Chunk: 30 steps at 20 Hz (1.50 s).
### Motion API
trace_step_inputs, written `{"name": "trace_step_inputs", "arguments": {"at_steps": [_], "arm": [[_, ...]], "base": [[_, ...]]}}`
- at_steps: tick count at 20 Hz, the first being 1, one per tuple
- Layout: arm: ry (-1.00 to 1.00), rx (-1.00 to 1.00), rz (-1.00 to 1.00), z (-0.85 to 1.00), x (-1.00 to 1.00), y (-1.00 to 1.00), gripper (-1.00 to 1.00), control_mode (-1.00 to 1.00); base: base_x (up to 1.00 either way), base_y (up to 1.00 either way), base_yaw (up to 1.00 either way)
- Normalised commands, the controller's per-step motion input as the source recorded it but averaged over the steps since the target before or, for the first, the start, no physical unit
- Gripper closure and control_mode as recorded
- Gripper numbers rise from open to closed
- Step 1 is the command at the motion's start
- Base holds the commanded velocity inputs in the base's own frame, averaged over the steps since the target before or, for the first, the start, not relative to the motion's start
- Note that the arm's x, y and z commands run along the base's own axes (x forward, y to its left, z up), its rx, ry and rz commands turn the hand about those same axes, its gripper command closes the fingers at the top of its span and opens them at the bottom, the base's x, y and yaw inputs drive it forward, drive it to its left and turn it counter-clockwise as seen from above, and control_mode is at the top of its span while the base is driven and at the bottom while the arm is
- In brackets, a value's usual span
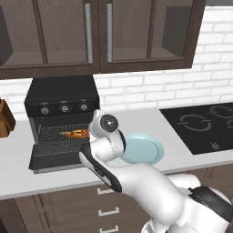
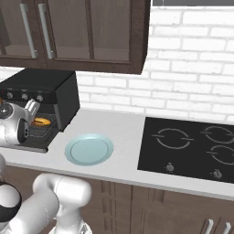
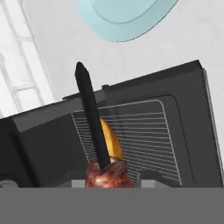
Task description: Pick up the kebab skewer and baguette bread, and place them inside the toaster oven. Close the toaster oven door and start by setting the timer.
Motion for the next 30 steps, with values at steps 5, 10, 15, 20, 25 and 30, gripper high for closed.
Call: {"name": "trace_step_inputs", "arguments": {"at_steps": [5, 10, 15, 20, 25, 30], "arm": [[-0.07, 0.0, -0.05, 0.02, 0.37, 0.6, 1.0, -1.0], [-0.03, 0.0, -0.02, 0.01, 0.06, 0.68, 1.0, -1.0], [0.0, 0.0, 0.0, 0.0, 0.11, 0.53, 1.0, -1.0], [0.0, 0.0, 0.0, 0.0, 0.19, 0.54, 1.0, -1.0], [0.0, 0.0, -0.01, 0.0, 0.22, 0.31, 1.0, -1.0], [0.0, 0.0, -0.04, -0.1, 0.21, 0.08, 1.0, -1.0]], "base": [[0.0, 0.0, 0.0], [0.0, 0.0, 0.0], [0.0, 0.0, 0.0], [0.0, 0.0, 0.0], [0.0, 0.0, 0.0], [0.0, 0.0, 0.0]]}}
